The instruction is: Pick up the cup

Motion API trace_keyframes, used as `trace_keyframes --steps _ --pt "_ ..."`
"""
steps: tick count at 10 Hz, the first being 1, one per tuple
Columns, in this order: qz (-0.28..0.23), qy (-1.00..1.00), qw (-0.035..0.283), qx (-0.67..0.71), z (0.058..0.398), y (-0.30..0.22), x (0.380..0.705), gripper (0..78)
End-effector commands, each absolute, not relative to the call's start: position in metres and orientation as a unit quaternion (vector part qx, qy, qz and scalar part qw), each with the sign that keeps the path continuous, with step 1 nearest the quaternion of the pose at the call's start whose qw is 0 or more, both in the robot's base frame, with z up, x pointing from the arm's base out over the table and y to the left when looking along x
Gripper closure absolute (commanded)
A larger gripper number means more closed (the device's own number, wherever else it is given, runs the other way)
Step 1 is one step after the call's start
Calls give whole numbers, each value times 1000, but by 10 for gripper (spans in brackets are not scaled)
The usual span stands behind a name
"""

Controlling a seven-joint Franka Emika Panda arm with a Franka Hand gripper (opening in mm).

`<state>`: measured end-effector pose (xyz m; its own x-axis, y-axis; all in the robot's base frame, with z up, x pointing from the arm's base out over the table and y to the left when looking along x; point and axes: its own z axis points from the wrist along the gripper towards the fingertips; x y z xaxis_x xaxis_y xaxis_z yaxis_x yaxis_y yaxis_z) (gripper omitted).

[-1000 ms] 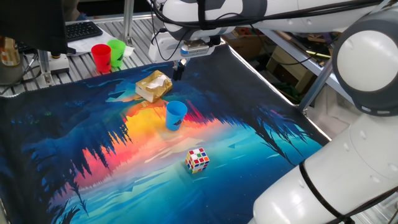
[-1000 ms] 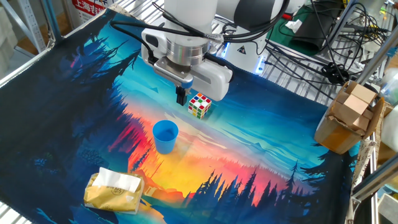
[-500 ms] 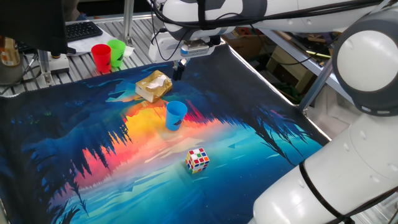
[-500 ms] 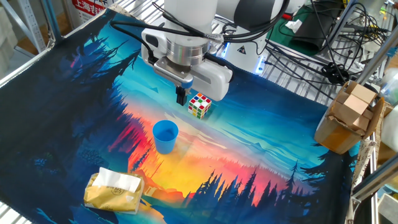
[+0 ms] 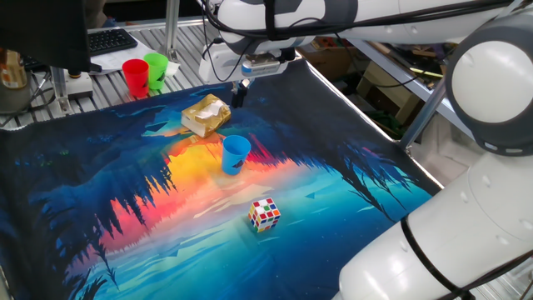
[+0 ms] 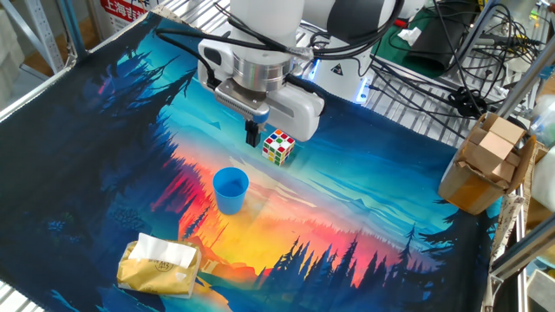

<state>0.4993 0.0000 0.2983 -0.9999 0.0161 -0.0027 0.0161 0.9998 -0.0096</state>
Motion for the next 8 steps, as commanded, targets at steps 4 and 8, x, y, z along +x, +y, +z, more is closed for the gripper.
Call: trace_keyframes --steps 4,8 --pt "-35 998 1 42 294 -7 502 776" --pt "-35 999 8 28 275 -20 511 776"
